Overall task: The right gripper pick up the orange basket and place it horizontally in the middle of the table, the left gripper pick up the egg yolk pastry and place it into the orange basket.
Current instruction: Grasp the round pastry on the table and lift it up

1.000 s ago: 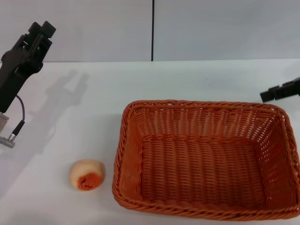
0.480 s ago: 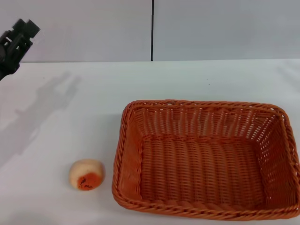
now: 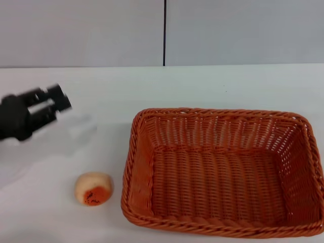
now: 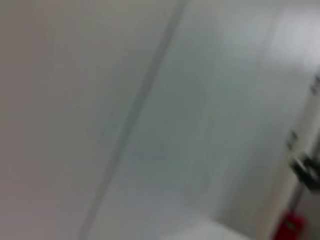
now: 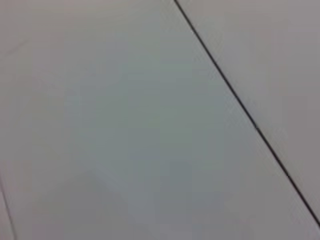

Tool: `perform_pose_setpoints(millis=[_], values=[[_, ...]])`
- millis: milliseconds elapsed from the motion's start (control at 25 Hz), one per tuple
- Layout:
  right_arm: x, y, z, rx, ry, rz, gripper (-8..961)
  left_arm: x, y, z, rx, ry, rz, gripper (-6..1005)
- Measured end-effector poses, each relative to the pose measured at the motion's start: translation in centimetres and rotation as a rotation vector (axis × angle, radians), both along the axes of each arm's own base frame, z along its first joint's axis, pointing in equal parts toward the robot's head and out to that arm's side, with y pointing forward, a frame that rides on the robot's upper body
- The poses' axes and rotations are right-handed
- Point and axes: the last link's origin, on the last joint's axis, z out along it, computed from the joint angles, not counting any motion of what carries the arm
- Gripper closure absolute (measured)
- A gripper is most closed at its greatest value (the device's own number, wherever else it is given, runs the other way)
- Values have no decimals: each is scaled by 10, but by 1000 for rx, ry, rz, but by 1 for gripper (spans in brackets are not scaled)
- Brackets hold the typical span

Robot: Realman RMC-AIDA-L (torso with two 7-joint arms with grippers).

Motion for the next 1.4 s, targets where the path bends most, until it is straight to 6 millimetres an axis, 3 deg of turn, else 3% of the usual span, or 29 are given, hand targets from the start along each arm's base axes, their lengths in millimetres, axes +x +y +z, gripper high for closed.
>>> perform_pose_setpoints(millis=[600, 920, 1400], values=[[-4, 18, 2, 3, 35, 4, 425, -19, -36, -28, -193, 144, -24, 515], [-6, 23, -3, -17, 45, 0, 425, -32, -43, -31, -181, 181, 36, 447], [-10, 32, -11, -56, 44, 0, 425, -34, -48, -50, -236, 219, 47, 453]])
